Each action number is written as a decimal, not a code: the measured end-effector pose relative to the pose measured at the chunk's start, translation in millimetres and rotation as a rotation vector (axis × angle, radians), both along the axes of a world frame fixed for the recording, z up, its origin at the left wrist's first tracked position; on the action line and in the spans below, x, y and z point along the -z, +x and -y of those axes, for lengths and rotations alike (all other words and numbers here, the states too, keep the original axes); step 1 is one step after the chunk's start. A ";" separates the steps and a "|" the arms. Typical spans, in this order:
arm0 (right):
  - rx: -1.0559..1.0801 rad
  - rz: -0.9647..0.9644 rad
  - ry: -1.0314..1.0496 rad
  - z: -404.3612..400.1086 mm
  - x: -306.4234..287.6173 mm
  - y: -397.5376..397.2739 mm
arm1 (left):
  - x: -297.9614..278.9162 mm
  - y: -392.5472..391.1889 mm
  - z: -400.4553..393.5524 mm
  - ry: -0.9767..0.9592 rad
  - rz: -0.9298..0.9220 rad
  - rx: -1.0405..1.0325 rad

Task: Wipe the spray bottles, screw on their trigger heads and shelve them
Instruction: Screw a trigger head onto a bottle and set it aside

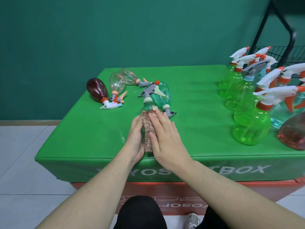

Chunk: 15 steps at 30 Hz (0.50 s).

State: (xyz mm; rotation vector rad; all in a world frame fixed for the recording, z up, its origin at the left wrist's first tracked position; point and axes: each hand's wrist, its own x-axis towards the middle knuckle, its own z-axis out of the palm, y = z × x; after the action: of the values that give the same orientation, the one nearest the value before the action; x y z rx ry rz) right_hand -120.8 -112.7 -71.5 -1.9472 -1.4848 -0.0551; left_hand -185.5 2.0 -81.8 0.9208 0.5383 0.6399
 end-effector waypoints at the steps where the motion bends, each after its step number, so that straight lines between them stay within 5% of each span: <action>1: 0.000 -0.012 0.023 -3.2 -1.2 0.3 | -0.8 0.5 0.2 -0.002 -0.002 0.015; 15: 0.063 -0.234 -0.033 -52.7 -44.2 27.3 | -18.8 -7.1 11.0 0.051 -0.069 0.142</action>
State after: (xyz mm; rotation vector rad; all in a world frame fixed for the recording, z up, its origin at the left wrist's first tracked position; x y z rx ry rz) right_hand -93.5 -60.0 -27.3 -1.9519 -1.2792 0.1654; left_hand -192.6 -9.0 -63.0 1.0226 0.5149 0.4969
